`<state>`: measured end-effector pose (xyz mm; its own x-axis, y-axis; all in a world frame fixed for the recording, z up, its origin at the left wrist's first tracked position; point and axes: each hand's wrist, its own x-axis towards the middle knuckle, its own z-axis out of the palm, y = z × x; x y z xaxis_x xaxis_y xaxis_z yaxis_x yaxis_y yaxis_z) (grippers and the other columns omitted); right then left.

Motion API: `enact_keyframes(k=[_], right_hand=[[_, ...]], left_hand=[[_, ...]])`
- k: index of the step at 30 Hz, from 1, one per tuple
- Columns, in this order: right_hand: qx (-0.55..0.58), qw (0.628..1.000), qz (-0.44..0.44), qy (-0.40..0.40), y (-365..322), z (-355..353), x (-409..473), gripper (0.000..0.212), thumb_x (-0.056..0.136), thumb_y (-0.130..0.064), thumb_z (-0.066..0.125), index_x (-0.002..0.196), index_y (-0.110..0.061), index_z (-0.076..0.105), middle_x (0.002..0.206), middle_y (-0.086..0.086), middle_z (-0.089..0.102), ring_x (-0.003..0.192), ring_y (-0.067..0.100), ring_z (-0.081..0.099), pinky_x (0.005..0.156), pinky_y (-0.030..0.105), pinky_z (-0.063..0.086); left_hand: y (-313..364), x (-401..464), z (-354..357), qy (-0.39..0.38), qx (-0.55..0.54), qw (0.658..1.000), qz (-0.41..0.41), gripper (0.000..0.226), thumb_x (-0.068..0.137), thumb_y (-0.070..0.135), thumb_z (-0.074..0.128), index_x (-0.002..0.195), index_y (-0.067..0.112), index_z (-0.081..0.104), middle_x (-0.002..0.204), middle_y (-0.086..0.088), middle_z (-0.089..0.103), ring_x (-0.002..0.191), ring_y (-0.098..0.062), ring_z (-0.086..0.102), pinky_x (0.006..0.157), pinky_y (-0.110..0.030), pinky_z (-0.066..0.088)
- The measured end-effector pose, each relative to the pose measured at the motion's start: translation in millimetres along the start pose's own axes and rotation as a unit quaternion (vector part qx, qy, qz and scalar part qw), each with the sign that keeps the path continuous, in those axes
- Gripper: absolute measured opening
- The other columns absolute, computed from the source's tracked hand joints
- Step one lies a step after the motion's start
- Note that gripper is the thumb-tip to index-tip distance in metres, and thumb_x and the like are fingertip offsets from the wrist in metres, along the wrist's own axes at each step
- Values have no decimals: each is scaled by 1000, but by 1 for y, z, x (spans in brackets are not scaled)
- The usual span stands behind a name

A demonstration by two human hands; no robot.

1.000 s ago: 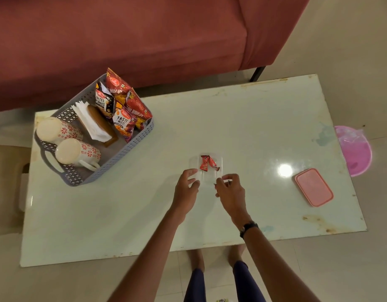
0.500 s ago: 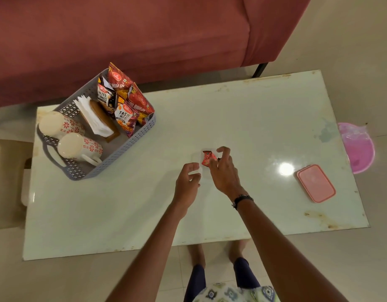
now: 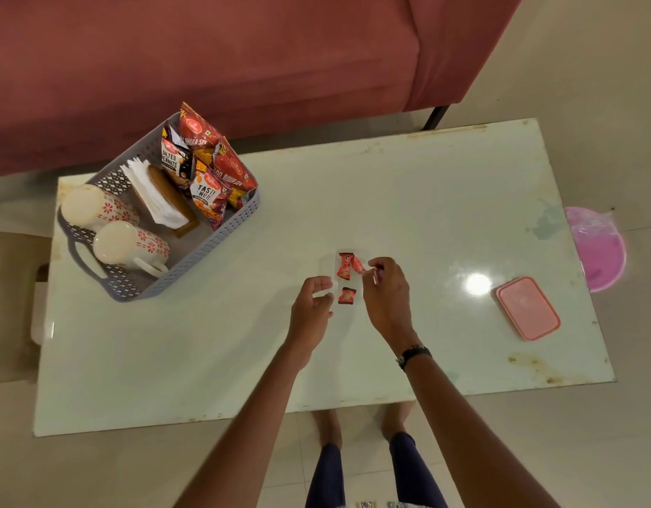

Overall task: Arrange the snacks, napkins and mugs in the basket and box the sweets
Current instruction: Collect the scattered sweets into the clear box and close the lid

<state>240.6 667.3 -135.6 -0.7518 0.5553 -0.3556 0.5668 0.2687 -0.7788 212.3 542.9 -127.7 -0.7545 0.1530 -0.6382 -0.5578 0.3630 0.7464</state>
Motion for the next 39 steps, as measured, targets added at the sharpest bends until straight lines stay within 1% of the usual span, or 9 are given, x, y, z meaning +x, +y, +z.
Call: enact_keyframes(k=[3,5,7,14,17,20,28,32,39], right_hand=[[12,999,-9,-42,-10,7,5,36,96,-23,43,132,-15,39,123,8,54,100,22,59,68,13,46],[-13,1000,-23,-14,-13,8,4,40,99,-25,38,137,-15,32,130,11,51,106,26,59,83,32,51],[-28,999,-31,26,-13,2,0,37,100,-22,33,136,-13,34,131,13,52,109,28,58,89,38,47],[-39,995,-29,92,26,-40,-12,32,97,-14,41,128,-15,42,123,7,57,101,21,62,82,31,48],[-75,988,4,131,55,-79,-11,35,95,-14,45,130,-13,42,130,6,51,108,20,58,81,28,45],[-131,982,48,130,89,-117,-5,41,92,-12,51,131,-11,40,135,10,46,121,27,49,88,36,46],[-224,966,75,101,163,-177,20,74,76,-9,73,137,-3,32,143,17,38,132,35,37,104,47,42],[-249,962,70,84,189,-181,30,82,71,-19,78,137,-5,32,141,15,41,129,33,41,101,48,46],[-258,958,62,109,188,-179,29,82,70,-34,78,134,-6,36,130,15,47,115,33,48,89,42,51]], left_hand=[[2,0,1,-2,-2,1000,0,23,93,8,48,110,23,53,117,5,57,96,-6,56,79,-21,50],[3,0,3,-5,1,1000,2,23,93,9,48,110,24,53,117,5,57,96,-6,56,79,-22,50],[5,-1,5,-7,11,1000,5,23,93,9,48,111,23,53,118,5,57,99,-8,57,79,-21,50],[15,-10,27,-15,35,999,21,22,92,10,51,111,18,55,109,7,58,87,-5,58,75,-21,49],[19,-20,60,-59,35,997,35,26,92,5,48,116,14,54,110,6,58,87,-7,56,72,-19,48],[19,-27,108,-123,46,991,34,25,92,5,47,114,13,55,116,3,58,96,-12,56,76,-20,48],[11,-26,226,-209,44,976,-49,31,92,12,46,123,16,51,129,1,55,103,-10,55,94,-28,49],[3,-16,256,-213,48,973,-80,37,92,16,46,129,19,46,133,4,47,108,-10,51,102,-34,45],[3,-14,267,-211,52,973,-82,35,93,16,45,128,21,45,125,6,48,113,-12,50,94,-27,46]])
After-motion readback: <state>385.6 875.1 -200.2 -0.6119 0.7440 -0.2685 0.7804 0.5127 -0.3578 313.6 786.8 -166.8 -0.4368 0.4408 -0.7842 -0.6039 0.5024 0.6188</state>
